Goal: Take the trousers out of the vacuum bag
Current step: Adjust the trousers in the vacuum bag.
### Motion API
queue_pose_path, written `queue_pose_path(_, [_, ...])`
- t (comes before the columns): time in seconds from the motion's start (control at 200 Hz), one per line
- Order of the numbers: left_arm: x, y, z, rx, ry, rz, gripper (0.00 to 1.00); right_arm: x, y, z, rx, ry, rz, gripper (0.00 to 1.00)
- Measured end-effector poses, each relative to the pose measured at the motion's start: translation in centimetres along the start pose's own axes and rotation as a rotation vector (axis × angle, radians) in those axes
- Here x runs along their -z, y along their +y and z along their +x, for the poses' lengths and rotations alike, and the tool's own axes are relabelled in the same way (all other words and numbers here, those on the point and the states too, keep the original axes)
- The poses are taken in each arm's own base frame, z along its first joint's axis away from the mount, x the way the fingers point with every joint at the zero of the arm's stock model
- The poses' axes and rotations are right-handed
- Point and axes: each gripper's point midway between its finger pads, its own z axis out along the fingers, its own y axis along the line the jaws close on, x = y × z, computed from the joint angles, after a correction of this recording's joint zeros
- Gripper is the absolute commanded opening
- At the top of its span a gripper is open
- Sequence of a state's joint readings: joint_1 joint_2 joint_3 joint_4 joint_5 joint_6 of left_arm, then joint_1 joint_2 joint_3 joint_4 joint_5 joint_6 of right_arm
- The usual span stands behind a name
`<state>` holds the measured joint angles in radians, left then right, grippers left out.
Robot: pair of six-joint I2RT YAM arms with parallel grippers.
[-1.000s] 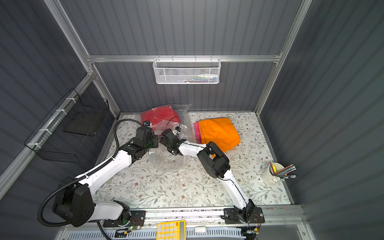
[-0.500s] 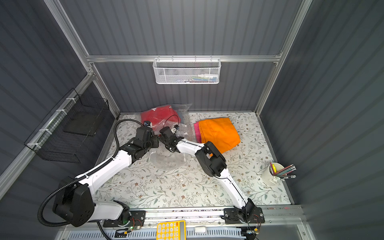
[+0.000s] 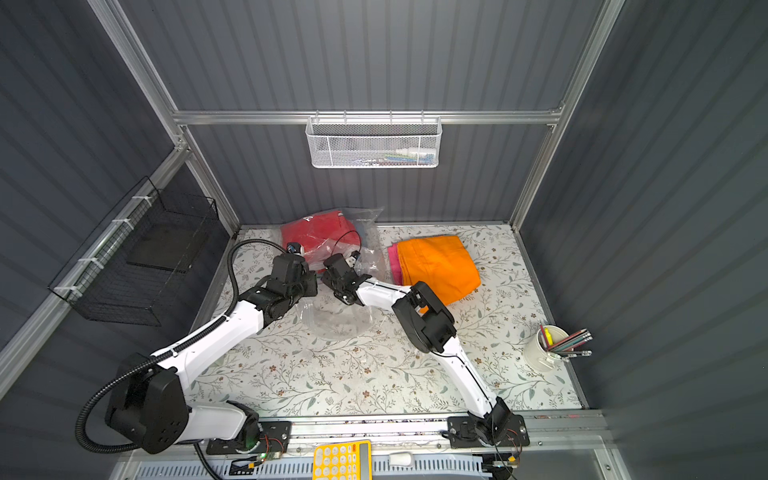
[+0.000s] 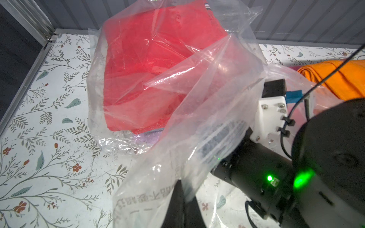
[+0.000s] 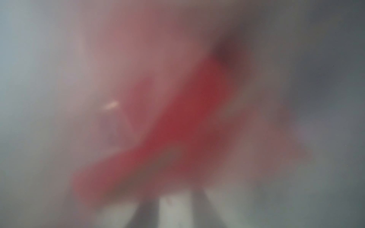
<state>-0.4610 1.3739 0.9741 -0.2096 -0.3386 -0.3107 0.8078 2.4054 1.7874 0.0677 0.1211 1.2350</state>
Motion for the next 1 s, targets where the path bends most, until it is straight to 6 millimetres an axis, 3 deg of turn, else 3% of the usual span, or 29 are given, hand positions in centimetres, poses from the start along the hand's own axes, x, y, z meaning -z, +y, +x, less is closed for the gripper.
queue_pose_path(0.065, [0.0,0.0,0.1,-0.001,0.002,-0.001,0.00,0.4,-0.9,0.0,-0.018,0.000,0.021,0.50])
queue_pose_path(0.195, [0.0,0.0,0.1,-0.001,0.004,0.002,0.00,0.3,-1.8,-0.4,-0.058,-0.005,0.044,0.50])
queue_pose_path(0.55, [0.0,-0.2,0.2,0.000,0.010,0.015,0.00,-1.3,-1.2,-0.7,-0.181,-0.002,0.070,0.48])
queue_pose_path(0.595, [0.0,-0.1,0.2,0.001,0.011,0.013,0.00,-1.4,-1.3,-0.7,-0.189,-0.002,0.073,0.43])
queue_pose_path(0.735, [0.0,-0.2,0.2,0.012,0.013,0.018,0.00,-1.5,-1.7,-0.7,-0.220,-0.001,0.084,0.14])
queue_pose_path(0.865, [0.0,-0.1,0.3,0.016,0.017,0.018,0.00,-1.6,-1.6,-0.7,-0.228,0.003,0.077,0.00])
queue_pose_path(1.001, [0.4,0.0,0.4,0.028,0.018,0.022,0.00,-1.6,-1.6,-0.7,-0.211,0.007,0.065,0.00])
